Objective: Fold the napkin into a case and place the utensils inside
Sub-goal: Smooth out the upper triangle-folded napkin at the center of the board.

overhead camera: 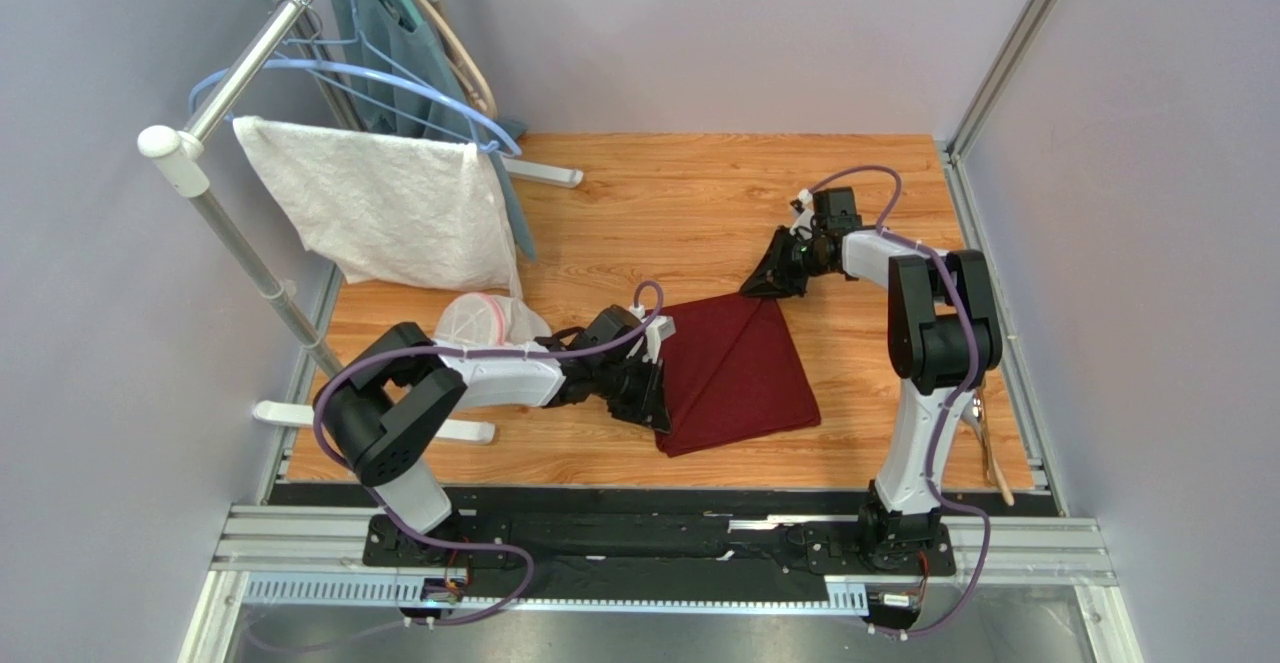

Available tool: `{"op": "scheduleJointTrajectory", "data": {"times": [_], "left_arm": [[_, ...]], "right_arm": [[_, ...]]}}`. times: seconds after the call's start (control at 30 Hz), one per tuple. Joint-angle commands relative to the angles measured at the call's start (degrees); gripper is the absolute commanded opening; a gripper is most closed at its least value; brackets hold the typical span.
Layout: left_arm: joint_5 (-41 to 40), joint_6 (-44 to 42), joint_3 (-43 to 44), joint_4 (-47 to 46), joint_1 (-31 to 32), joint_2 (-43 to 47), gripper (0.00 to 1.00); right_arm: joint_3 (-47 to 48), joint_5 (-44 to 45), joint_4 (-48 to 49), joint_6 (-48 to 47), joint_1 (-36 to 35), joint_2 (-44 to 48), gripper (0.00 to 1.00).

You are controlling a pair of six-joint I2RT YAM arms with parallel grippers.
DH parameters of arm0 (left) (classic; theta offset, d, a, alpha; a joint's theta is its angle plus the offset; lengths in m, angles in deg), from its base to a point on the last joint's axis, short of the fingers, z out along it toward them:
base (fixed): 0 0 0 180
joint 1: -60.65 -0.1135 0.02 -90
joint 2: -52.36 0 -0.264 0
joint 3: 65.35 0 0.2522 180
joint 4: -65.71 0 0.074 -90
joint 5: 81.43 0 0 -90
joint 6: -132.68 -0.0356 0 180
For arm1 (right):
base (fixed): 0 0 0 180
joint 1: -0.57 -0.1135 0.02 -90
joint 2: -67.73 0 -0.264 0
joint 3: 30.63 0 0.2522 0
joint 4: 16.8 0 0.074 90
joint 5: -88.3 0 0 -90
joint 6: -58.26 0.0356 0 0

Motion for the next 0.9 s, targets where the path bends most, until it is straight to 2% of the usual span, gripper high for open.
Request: {"op": "scheduleJointTrajectory", "data": {"times": [0.0, 0.2, 0.27, 0.37, 0.43, 0.6, 0.8, 0.87], "left_arm": [[1.18, 1.26, -3.35, -6.35, 1.14, -1.46, 0.15], [1.27, 2.40, -4.23, -6.35, 2.29, -0.76, 0.15], [0.22, 1.79, -3.27, -2.78, 2.29, 1.78, 0.17], [-3.20, 0.21, -0.11, 4.86, 2.29, 6.62, 0.26], [-4.88, -0.32, 1.82, 6.65, 2.29, 9.69, 0.29], [-4.01, -0.49, 7.08, 9.29, 1.59, 8.48, 0.29], [-1.89, 0.38, 9.04, 6.57, 1.41, -0.48, 0.20], [-2.68, 0.56, 7.12, 5.26, 1.32, -0.58, 0.19]], "right_arm": [[2.81, -0.87, 1.38, -0.83, 0.40, -1.08, 0.13], [4.74, -0.52, 0.59, -0.75, 0.66, -2.31, 0.12], [5.27, -0.44, 0.15, -0.75, 0.57, -1.79, 0.12], [5.97, 2.11, -3.00, -1.62, 0.58, 1.28, 0.13], [6.50, 4.47, -5.99, -2.67, 0.66, 4.62, 0.15], [3.45, 7.13, -9.87, -3.39, 0.58, 11.04, 0.21], [-8.68, -1.39, 0.92, 2.05, -5.04, 16.49, 0.25], [-15.36, -6.13, 9.49, 5.22, -7.33, 17.54, 0.25]]}}
